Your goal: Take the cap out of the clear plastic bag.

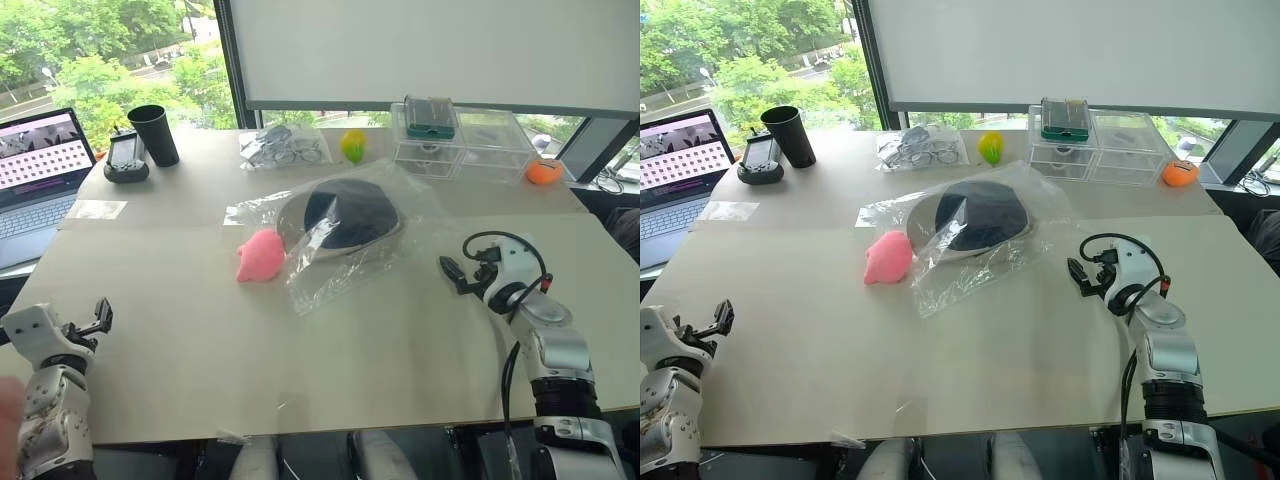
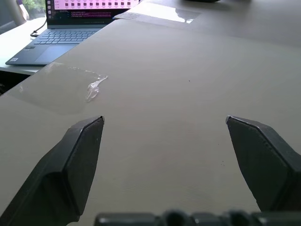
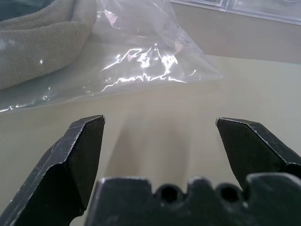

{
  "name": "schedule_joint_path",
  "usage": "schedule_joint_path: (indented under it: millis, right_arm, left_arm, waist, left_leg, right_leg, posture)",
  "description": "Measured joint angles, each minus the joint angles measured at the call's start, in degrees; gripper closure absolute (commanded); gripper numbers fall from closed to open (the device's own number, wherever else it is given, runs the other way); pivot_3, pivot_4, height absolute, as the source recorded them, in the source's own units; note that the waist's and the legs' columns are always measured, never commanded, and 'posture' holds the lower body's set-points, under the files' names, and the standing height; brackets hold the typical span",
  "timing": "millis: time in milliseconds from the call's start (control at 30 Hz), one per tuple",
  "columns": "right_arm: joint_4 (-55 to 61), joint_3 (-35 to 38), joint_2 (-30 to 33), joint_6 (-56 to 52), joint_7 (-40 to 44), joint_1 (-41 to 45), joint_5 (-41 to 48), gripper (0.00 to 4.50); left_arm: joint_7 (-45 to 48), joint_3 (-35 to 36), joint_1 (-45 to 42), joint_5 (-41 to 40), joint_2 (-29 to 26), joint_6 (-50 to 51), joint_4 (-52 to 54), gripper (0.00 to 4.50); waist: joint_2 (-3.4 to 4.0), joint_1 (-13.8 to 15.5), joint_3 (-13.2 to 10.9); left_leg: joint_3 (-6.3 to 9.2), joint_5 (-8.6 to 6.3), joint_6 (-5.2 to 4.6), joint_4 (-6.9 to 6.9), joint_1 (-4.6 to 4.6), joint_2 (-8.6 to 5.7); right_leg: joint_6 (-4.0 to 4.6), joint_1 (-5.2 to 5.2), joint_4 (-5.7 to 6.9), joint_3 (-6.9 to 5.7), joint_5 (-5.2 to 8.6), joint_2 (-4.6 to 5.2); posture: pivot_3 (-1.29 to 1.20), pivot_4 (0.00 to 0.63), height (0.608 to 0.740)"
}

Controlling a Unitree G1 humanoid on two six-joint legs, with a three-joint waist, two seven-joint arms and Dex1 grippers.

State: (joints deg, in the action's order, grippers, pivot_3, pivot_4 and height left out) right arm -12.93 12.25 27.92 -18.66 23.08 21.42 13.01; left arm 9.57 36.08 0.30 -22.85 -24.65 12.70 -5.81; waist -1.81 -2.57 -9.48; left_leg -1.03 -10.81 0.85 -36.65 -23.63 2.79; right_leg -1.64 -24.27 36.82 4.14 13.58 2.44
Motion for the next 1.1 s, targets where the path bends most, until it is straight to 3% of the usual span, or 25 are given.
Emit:
schedule_joint_path:
  millis: [300, 400, 567, 767, 933, 1100]
  right_arm:
    - [-1.5, -0.9, 0.0, 1.4, -0.6, 1.6, -1.7, 0.0]
    - [-0.3, -1.5, 0.2, 0.2, 1.6, 1.6, -0.9, 0.0]
    - [18.6, -5.1, 6.1, -17.5, 16.8, 4.2, 15.1, 0.0]
    - [36.3, -9.9, 17.1, -27.7, 35.7, 8.6, 30.3, 0.0]
    - [38.9, -20.4, 15.7, -27.1, 39.2, 10.9, 27.8, 0.0]
    - [38.5, -22.6, 14.2, -25.4, 37.7, 11.4, 24.0, 0.0]
  left_arm:
    - [3.4, -4.0, -2.3, -0.9, 1.0, 0.7, 0.5, 0.01]
    - [9.7, -6.0, -0.6, -3.9, -3.3, 4.3, 5.8, 0.01]
    - [21.7, -5.4, 4.0, -14.4, -15.3, 14.8, 22.7, 0.01]
    - [28.7, -6.3, 5.4, -20.1, -20.7, 22.5, 27.6, 0.01]
    - [29.8, -11.4, 3.2, -18.0, -21.4, 22.7, 27.5, 0.01]
    - [28.9, -15.5, -3.4, -17.1, -20.6, 22.7, 27.5, 0.01]
  waist:
    - [-0.01, 0.0, 0.0]
    - [-0.13, -0.2, -0.1]
    - [0.02, -0.8, -0.2]
    - [-0.22, -0.2, -0.2]
    - [-0.24, 0.1, -0.3]
    - [-0.25, 0.6, -0.3]
  left_leg:
    - [0.0, 0.0, 0.0, 0.0, -0.01, -0.02]
    - [0.01, 0.0, 0.0, 0.0, -0.09, 0.01]
    - [0.0, 0.0, 0.0, 0.0, -0.1, 0.05]
    - [0.14, -0.01, 0.0, 0.04, 0.0, 0.09]
    - [0.1, 0.0, 0.0, 0.04, -0.06, 0.07]
    - [0.13, 0.0, 0.0, 0.04, -0.17, 0.03]
  right_leg:
    - [0.03, 0.0, -0.01, 0.0, -0.05, 0.0]
    - [0.04, -0.08, 0.01, 0.01, -0.05, -0.03]
    - [0.01, -0.1, 0.02, 0.03, -0.02, 0.01]
    - [0.04, -0.02, -0.04, -0.21, 0.21, -0.02]
    - [0.23, -0.09, -0.03, -0.17, 0.3, 0.01]
    - [0.0, -0.14, -0.04, -0.19, 0.16, 0.01]
  posture:
    - [0.0, 0.15, 0.74]
    - [0.0, 0.15, 0.74]
    - [0.0, 0.15, 0.74]
    - [0.0, 0.15, 0.74]
    - [0.0, 0.15, 0.74]
    - [0.0, 0.15, 0.74]
